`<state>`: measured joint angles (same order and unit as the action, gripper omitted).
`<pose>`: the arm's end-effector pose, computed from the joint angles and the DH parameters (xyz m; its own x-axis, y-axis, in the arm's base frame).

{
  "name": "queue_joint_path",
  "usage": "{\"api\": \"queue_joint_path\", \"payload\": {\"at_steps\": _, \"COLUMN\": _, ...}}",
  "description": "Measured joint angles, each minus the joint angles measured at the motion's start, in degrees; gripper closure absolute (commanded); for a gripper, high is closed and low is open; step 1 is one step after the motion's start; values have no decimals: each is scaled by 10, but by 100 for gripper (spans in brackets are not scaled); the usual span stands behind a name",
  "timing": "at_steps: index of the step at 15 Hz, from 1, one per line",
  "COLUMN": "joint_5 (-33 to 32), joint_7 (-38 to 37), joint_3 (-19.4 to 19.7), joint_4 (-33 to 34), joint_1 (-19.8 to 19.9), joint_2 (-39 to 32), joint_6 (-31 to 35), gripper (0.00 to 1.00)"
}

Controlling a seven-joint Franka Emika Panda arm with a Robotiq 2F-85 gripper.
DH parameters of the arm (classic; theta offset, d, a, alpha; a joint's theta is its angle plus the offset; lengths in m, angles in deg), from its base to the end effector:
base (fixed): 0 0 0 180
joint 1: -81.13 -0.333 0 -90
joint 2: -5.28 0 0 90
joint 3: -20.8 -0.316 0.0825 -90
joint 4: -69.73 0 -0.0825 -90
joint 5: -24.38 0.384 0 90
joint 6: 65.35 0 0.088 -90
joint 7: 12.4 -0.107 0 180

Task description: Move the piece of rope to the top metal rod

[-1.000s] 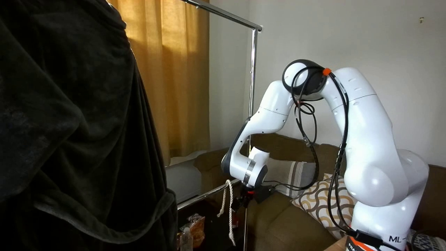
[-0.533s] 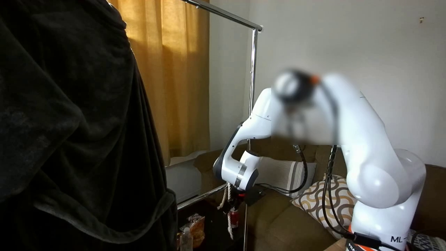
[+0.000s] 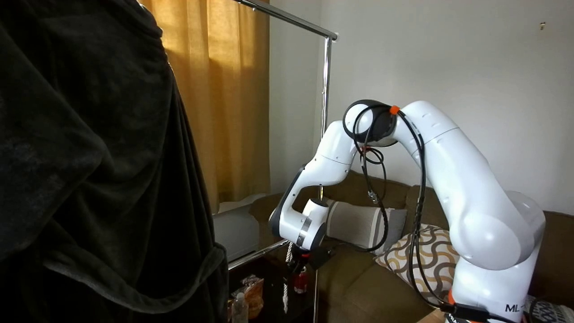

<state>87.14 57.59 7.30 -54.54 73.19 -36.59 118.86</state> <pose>0.5030 0.1172 0.0703 0.8804 0.3739 0.2916 0.4062 -0.9120 -0.0571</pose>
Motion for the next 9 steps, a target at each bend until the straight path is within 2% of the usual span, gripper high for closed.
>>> {"api": "queue_joint_path", "payload": {"at_steps": 4, "joint_5": 0, "joint_7": 0, "joint_3": 14, "joint_4": 11, "joint_1": -14, "joint_2": -9, "joint_6": 0, "gripper": 0}}
{"api": "queue_joint_path", "payload": {"at_steps": 9, "joint_5": 1, "joint_7": -12, "joint_3": 22, "joint_4": 20, "joint_1": -17, "joint_2": -13, "joint_6": -3, "gripper": 0}}
